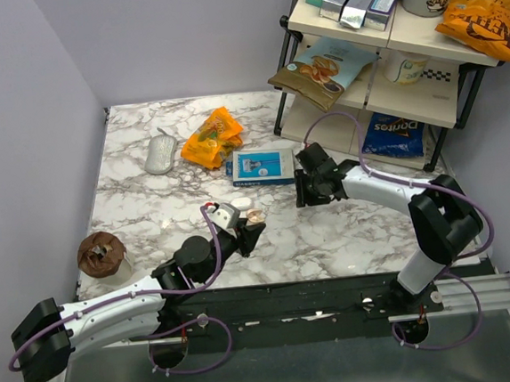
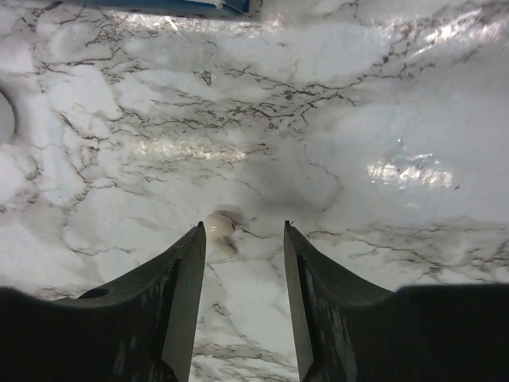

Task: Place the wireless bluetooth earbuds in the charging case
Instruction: Pick up the earbud from the center of the board.

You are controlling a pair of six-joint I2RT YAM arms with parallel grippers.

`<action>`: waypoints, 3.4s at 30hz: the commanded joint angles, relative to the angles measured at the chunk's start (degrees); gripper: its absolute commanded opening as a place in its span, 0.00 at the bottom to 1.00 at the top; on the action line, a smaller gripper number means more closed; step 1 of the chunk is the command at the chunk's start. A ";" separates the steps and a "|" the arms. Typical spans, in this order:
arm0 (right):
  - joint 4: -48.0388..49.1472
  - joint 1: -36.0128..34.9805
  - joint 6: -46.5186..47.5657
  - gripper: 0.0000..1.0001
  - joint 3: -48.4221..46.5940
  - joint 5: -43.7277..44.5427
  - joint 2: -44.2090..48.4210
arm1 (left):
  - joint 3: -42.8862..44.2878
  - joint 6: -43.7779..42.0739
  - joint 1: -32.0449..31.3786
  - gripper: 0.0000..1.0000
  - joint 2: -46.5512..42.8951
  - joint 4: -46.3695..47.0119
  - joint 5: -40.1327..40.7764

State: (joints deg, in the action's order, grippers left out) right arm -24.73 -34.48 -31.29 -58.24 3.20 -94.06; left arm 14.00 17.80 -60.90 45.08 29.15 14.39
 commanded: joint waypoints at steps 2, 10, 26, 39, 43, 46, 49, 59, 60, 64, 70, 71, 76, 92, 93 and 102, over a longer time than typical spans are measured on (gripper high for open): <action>-2.95 -4.00 10.98 0.52 -2.75 6.11 -0.42 | -0.11 -0.31 -0.53 0.00 0.27 2.58 0.90; -6.82 -6.92 14.59 0.53 -8.47 6.55 -6.21 | -0.29 -0.31 -0.62 0.00 -0.61 2.06 1.16; -7.53 -7.01 14.06 0.52 -9.17 7.52 -9.91 | -0.81 -0.14 -0.71 0.00 -1.13 1.70 1.34; -7.09 -7.62 14.85 0.48 -9.35 6.64 -12.20 | -1.17 -0.14 -0.79 0.00 -1.31 1.88 1.43; -6.91 -7.71 14.77 0.48 -9.52 6.47 -12.46 | -1.34 -0.14 -0.71 0.00 -1.57 1.70 1.60; -6.82 -7.71 15.03 0.48 -9.79 6.12 -12.55 | -1.34 -0.22 -0.71 0.00 -1.66 1.79 1.60; -6.56 -7.71 15.03 0.48 -9.97 5.68 -12.90 | -1.34 -0.22 -0.79 0.00 -1.49 1.79 1.52; -5.42 -7.71 14.15 0.31 -8.13 4.36 -12.56 | -1.26 -0.31 -0.71 0.00 -1.75 1.44 1.52; -5.24 -7.71 14.06 0.29 -7.77 4.44 -12.55 | -1.26 -0.31 -0.71 0.00 -1.75 1.35 1.52; -4.71 -7.62 13.54 0.21 -6.89 4.70 -11.59 | -1.17 -0.23 -0.71 0.00 -1.57 1.53 1.52; -2.87 -7.71 11.61 0.11 -4.70 6.38 -4.83 | -0.90 -0.31 -0.79 0.00 -1.57 1.18 1.78; -1.82 -7.71 11.17 0.09 -4.34 6.55 -3.51 | -0.90 -0.40 -0.71 0.00 -1.84 1.18 1.95; 1.08 -7.62 7.66 0.01 -2.32 7.52 5.79 | -0.99 -0.75 -0.71 0.00 -2.37 2.32 3.27; 18.31 -7.71 11.51 0.01 5.59 -2.76 36.66 | -2.58 -0.75 13.35 0.00 7.99 35.32 -14.65; 18.40 -7.71 11.95 0.01 5.50 -4.76 37.45 | -2.05 -2.58 13.79 0.00 10.79 36.93 -17.35; 19.28 -7.80 14.77 0.01 5.59 -10.93 42.91 | 6.29 -1.11 15.38 0.00 26.00 51.96 -36.01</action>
State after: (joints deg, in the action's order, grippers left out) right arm -8.43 -41.69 -18.48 -53.71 -3.33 -52.99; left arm 16.88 14.50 -46.11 65.65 64.97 -9.63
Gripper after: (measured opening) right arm 0.275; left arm 0.368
